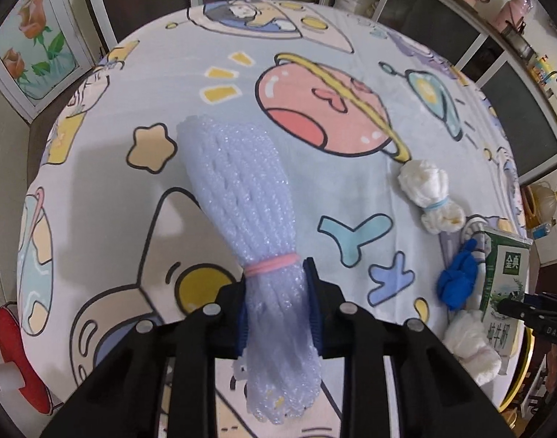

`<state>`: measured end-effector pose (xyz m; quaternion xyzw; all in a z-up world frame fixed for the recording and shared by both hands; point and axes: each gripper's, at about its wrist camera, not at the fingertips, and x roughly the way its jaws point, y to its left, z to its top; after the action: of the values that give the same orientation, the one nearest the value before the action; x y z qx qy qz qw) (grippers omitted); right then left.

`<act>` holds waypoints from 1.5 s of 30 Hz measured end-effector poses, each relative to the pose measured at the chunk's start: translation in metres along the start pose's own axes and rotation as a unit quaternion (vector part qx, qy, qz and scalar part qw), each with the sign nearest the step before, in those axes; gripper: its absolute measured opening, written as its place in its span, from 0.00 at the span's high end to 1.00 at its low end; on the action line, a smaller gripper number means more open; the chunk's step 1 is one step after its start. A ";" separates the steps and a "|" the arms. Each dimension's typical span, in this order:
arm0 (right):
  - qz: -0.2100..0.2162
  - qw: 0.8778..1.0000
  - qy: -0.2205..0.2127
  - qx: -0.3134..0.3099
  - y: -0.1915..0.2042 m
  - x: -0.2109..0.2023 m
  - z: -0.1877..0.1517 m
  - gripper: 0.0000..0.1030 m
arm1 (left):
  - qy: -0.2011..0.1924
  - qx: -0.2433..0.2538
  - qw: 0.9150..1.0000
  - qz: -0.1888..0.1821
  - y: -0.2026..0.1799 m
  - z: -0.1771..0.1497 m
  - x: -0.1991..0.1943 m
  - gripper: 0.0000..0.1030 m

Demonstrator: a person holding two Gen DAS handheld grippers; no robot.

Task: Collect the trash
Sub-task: 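Carry the foam net and green pouch over the bin with both grippers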

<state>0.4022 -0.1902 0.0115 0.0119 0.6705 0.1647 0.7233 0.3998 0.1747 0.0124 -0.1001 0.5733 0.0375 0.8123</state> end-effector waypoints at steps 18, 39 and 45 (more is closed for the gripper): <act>0.004 0.997 -0.073 0.000 -0.004 -0.061 -0.040 0.71 | -0.071 0.043 0.995 -0.046 -0.021 -0.045 -0.079 0.76; 0.032 0.986 -0.166 0.004 -0.039 -0.134 -0.131 0.71 | -0.140 0.141 0.975 -0.095 -0.095 -0.125 -0.138 0.76; 0.024 0.983 -0.180 0.035 -0.078 -0.153 -0.158 0.71 | -0.128 0.189 0.966 -0.119 -0.153 -0.136 -0.134 0.76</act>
<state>0.2581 -0.3350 0.1248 0.0829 0.5340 0.1539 0.8272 0.2558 0.0043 0.1127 -0.0067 0.4452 -0.1555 0.8818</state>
